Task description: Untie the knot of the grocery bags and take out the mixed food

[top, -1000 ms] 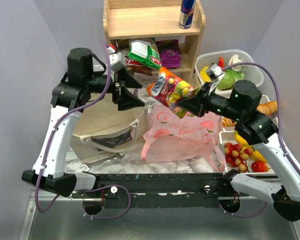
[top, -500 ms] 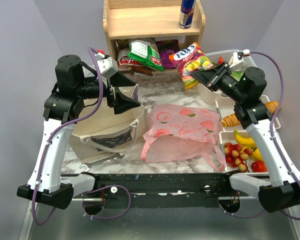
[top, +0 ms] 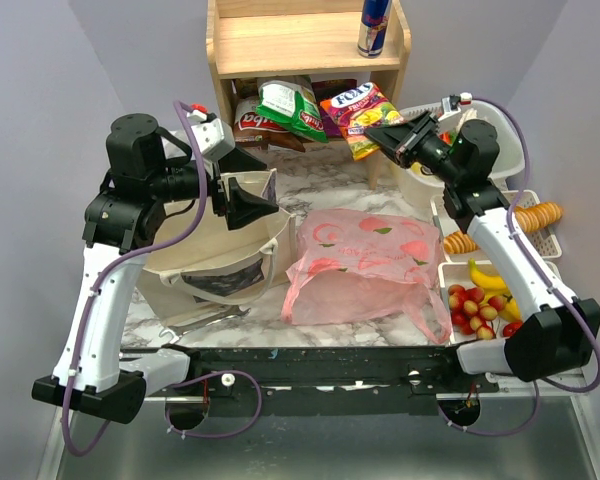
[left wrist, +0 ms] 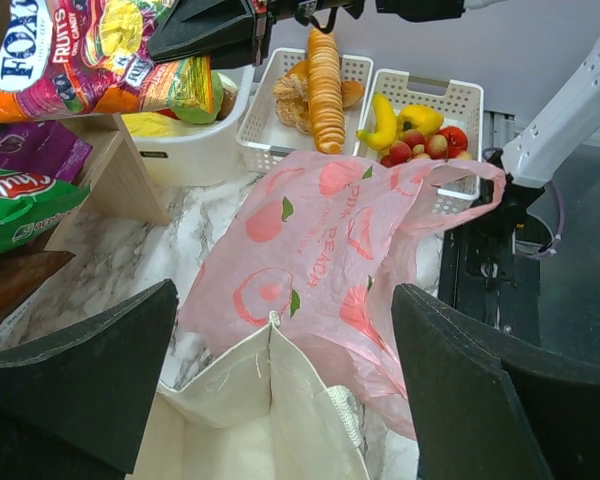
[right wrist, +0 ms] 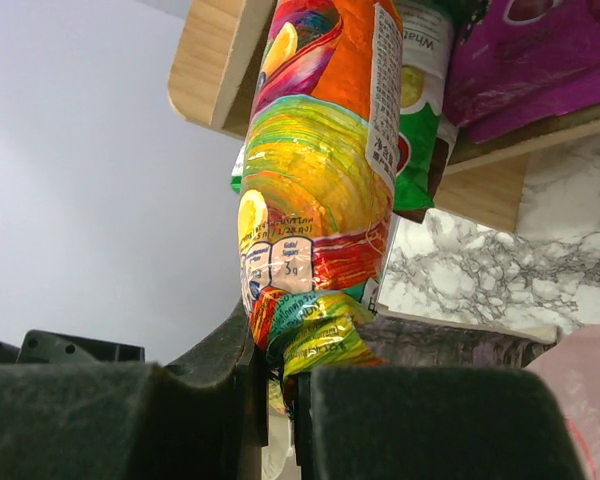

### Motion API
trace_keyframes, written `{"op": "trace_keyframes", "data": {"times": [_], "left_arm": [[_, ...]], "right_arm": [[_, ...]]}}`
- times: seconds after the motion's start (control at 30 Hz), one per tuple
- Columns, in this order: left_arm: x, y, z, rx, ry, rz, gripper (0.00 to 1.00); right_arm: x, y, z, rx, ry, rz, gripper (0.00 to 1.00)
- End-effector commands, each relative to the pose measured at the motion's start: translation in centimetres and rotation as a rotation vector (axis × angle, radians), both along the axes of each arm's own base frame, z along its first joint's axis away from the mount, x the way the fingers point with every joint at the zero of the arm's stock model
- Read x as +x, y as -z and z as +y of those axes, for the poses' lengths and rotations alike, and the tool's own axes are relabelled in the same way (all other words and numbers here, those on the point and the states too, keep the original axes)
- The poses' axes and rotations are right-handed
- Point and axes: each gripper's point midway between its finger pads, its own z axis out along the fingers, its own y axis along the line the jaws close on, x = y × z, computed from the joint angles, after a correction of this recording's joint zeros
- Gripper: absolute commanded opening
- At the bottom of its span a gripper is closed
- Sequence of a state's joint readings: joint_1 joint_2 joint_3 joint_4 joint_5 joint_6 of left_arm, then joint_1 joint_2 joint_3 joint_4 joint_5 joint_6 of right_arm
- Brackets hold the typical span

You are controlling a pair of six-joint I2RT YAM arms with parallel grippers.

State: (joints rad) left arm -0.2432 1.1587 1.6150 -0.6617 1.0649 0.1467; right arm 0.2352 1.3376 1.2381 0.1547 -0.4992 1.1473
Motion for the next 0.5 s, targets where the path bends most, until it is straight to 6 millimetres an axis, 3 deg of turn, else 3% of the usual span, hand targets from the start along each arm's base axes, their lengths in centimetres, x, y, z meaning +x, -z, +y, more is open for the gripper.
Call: {"op": "trace_keyframes", "data": {"times": [0.0, 0.27, 0.47], "left_arm": [[0.3, -0.5, 0.2, 0.002, -0.019, -0.022, 0.9], [0.7, -0.7, 0.1, -0.001, -0.019, -0.021, 0.9], [0.8, -0.5, 0.0, 0.003, -0.021, -0.01, 0.9]], "right_arm": [[1.9, -3.2, -0.6, 0.071, 0.07, -0.065, 0.01], [5.9, -2.4, -1.6, 0.145, 0.201, -0.005, 0.01], [8.2, -2.1, -1.2, 0.185, 0.236, 0.033, 0.01]]}}
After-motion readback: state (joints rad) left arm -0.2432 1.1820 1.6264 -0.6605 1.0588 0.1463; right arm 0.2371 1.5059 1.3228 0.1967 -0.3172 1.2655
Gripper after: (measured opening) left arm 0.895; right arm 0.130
